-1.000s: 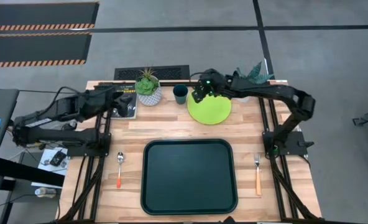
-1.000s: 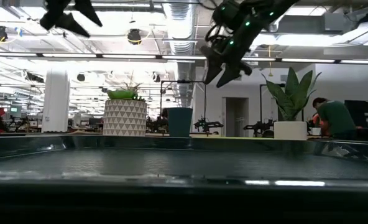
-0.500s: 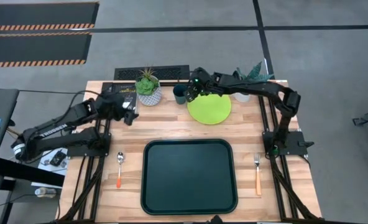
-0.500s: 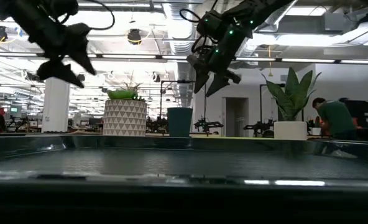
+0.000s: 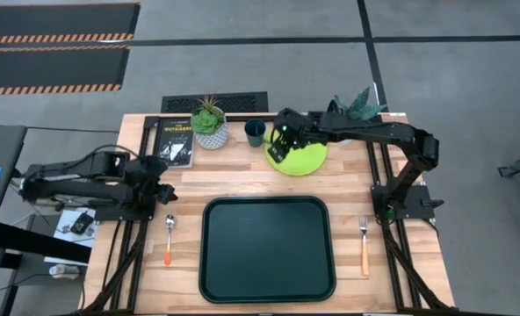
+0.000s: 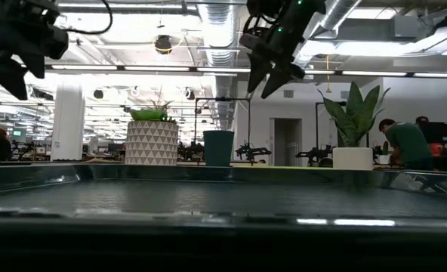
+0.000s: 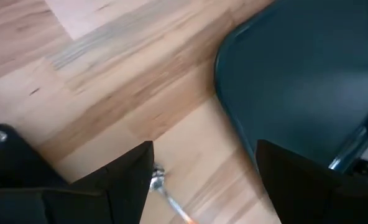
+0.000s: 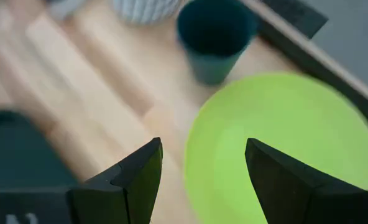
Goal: Pick and place plate/cup/fork/spoon on tray
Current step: Put the orange spoon on the left side of the black serving tray
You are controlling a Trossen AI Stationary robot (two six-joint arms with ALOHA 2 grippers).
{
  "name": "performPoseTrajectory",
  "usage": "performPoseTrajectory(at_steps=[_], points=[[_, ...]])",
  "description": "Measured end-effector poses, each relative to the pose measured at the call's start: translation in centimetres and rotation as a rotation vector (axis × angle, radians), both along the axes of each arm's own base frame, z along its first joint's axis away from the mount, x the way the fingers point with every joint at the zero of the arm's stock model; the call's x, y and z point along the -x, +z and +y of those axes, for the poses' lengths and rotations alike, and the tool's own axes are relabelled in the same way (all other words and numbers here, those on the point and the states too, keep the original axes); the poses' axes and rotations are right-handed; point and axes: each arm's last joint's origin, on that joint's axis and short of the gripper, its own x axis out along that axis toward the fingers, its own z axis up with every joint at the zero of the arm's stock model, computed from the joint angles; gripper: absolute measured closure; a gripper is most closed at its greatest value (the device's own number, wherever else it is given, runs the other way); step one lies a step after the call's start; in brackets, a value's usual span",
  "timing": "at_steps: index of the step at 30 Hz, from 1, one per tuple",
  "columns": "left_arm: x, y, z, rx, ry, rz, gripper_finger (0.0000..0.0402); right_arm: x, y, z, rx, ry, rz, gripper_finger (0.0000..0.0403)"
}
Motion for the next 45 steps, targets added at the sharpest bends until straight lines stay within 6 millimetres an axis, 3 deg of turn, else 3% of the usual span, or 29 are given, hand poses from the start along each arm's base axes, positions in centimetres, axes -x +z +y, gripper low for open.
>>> performPoseTrajectory(at_steps=[3,8,13,18,26,36,45], points=[[-0.6,-0.1,-0.8,-0.031,0.031,0.001,0.0134,0.0,-0.4,1.3,-0.028,0.013,0.049,0.0148],[-3.7,-1.1,-3.3,-0.038,0.008,0.0,0.0134,-0.1,-0.8,4.2,-0.049,0.074,0.11,0.0148],[-5.8,-2.8,-6.1,-0.052,-0.044,0.093,0.0134,0.8,0.1,7.2,-0.07,0.121,0.134,0.0148],[-5.4,-4.1,-8.7,0.002,-0.031,0.202,0.0134,2.5,0.6,10.8,-0.057,0.076,0.216,0.0148],[-4.6,-5.9,-11.2,-0.057,0.182,0.262,0.0134,4.5,0.7,16.0,0.096,-0.058,0.241,0.0148],[-5.1,-9.6,-13.5,-0.101,0.268,0.453,0.0134,4.8,0.7,17.6,0.061,-0.094,0.192,0.0148],[-4.9,-10.8,-14.6,-0.096,0.353,0.457,0.0134,4.8,0.7,17.8,0.069,-0.079,0.194,0.0148]])
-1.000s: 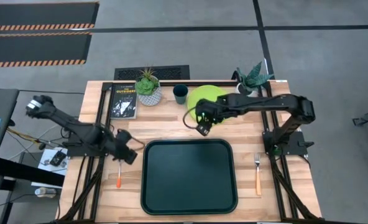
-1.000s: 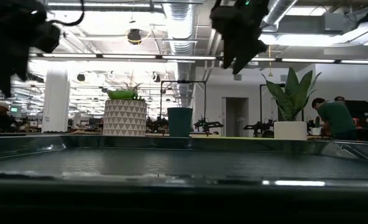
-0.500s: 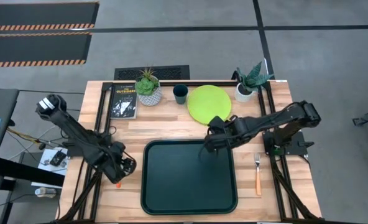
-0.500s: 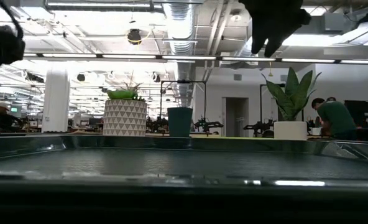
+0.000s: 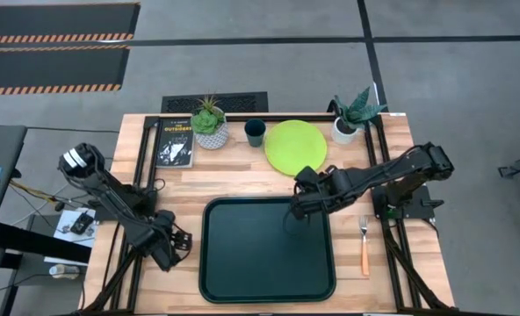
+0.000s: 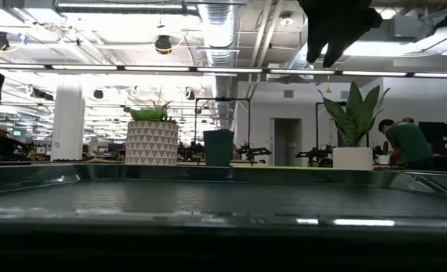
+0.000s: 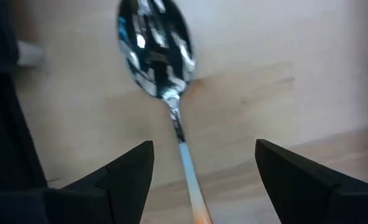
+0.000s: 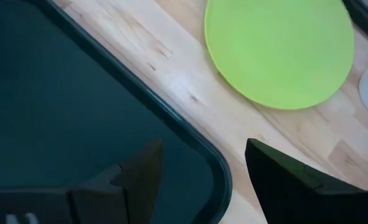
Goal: Pick and place plate/cup/fork/spoon on tray
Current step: Put the orange spoon on the left side of the black serving tray
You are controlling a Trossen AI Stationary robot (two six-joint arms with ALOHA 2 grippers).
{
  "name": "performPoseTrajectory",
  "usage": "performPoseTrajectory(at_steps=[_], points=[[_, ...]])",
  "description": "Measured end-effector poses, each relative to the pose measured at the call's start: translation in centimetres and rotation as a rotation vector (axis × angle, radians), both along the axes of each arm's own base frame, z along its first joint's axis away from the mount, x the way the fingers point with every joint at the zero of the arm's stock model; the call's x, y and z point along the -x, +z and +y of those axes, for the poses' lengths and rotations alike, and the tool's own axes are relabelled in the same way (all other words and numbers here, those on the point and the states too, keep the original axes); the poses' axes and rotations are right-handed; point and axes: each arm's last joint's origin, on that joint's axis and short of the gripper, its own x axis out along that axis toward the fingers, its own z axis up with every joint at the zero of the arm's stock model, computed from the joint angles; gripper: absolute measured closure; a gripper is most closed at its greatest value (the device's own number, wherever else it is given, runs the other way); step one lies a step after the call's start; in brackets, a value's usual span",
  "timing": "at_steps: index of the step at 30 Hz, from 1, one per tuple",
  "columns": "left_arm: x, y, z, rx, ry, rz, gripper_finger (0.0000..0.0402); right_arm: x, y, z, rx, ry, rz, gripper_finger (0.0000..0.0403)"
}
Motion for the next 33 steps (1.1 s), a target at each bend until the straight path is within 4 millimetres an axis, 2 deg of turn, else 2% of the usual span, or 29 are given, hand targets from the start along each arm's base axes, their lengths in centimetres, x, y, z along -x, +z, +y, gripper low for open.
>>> performPoseTrajectory(at_steps=[9,33], points=[[0.6,-1.4,0.6,-0.008,0.028,0.021,0.0149,0.0,0.0,0.0,0.001,0.004,0.002,0.0148],[0.7,-1.6,0.7,-0.01,-0.016,0.026,0.0319,-0.5,0.1,0.2,-0.007,0.028,-0.035,0.0148]])
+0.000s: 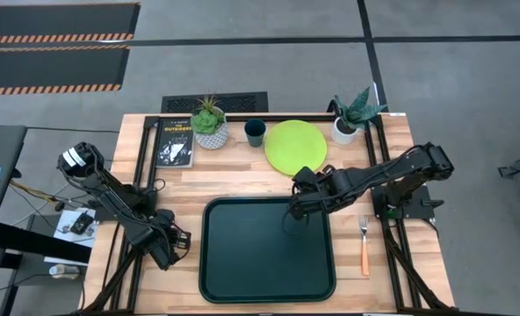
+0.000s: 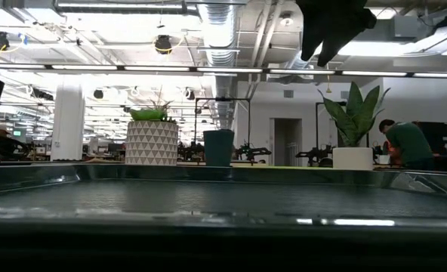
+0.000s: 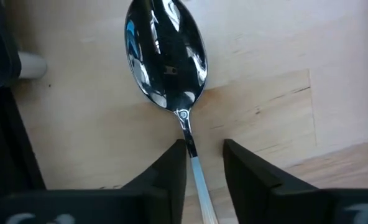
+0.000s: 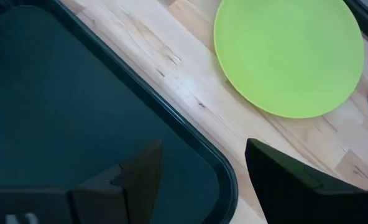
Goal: Pick and place plate/cup/fork/spoon on tray
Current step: Put the orange spoon on the left side of the black serving tray
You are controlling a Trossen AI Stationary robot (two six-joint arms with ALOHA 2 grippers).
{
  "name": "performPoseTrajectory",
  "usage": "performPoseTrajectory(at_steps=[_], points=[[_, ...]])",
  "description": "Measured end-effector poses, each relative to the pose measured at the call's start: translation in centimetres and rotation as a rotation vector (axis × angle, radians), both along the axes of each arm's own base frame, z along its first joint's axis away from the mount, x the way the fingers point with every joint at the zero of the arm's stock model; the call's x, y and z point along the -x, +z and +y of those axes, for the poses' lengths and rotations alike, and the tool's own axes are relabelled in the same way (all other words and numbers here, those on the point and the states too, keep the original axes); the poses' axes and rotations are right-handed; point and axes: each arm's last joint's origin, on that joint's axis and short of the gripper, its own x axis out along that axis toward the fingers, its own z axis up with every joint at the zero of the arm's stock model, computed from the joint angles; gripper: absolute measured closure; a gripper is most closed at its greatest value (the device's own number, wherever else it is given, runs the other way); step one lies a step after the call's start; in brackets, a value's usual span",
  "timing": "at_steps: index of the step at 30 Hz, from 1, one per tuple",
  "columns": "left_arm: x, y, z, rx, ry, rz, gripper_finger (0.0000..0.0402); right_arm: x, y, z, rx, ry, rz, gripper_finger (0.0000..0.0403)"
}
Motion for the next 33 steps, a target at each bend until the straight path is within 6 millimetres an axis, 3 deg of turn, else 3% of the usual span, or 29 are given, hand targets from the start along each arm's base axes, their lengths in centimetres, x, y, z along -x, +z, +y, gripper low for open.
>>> performPoseTrajectory(at_steps=[16,33], points=[[-0.04,0.0,0.08,-0.027,-0.026,-0.019,0.0397,-0.26,0.06,0.08,-0.009,0.001,-0.028,0.0148],[-0.12,0.91,0.48,-0.123,-0.034,-0.047,0.04,-0.41,0.1,0.12,-0.014,0.001,-0.044,0.0148]])
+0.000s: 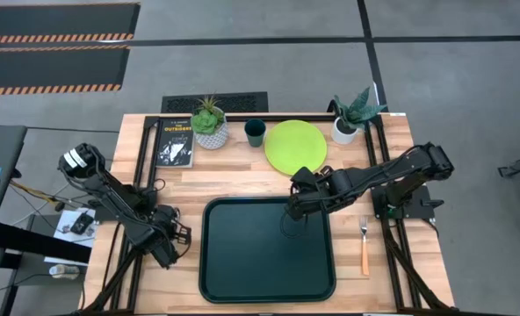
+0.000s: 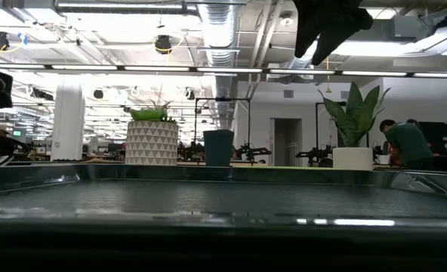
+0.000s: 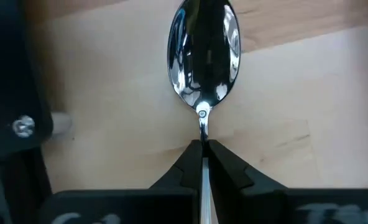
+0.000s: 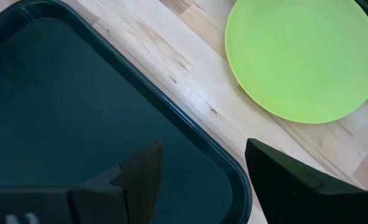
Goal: Pick and place plate/cup/fork/spoon on tray
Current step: Put the orange spoon on the left side of the black serving tray
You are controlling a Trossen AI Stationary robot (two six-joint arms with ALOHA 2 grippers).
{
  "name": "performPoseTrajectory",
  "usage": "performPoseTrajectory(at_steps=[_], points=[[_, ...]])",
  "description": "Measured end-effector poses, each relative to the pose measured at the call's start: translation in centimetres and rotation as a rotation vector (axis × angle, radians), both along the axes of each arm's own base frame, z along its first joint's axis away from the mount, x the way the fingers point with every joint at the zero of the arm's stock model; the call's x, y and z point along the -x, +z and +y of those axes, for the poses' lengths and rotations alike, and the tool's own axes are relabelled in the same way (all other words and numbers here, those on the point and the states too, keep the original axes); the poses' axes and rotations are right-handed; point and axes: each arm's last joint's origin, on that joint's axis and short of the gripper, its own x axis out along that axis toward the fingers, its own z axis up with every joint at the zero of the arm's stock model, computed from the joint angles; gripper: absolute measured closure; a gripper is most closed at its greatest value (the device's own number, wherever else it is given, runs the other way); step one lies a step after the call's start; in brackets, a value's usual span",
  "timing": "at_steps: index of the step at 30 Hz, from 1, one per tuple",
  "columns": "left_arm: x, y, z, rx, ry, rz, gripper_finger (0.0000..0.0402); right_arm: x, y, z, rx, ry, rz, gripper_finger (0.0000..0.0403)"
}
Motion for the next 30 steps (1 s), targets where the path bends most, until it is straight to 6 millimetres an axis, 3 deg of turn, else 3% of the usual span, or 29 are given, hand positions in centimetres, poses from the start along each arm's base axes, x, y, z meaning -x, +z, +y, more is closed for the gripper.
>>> performPoseTrajectory(at_steps=[8,16,23,27,30], points=[[-0.5,0.2,-0.2,0.032,0.018,-0.019,0.04,0.0,0.0,0.0,0.008,0.019,0.009,0.0148],[-2.2,2.1,-0.9,0.022,0.022,-0.138,0.04,0.0,0.0,0.0,0.007,0.022,0.005,0.0148],[-5.5,6.0,-1.3,-0.003,-0.076,-0.253,0.04,-0.1,0.0,0.0,0.008,0.024,0.005,0.0148],[-7.4,9.1,-0.9,-0.102,-0.14,-0.334,0.04,-0.1,0.0,0.0,0.015,0.051,0.017,0.0148],[-8.5,10.4,-0.3,-0.166,-0.153,-0.391,0.04,-0.1,0.0,0.0,0.018,0.059,0.021,0.0148]])
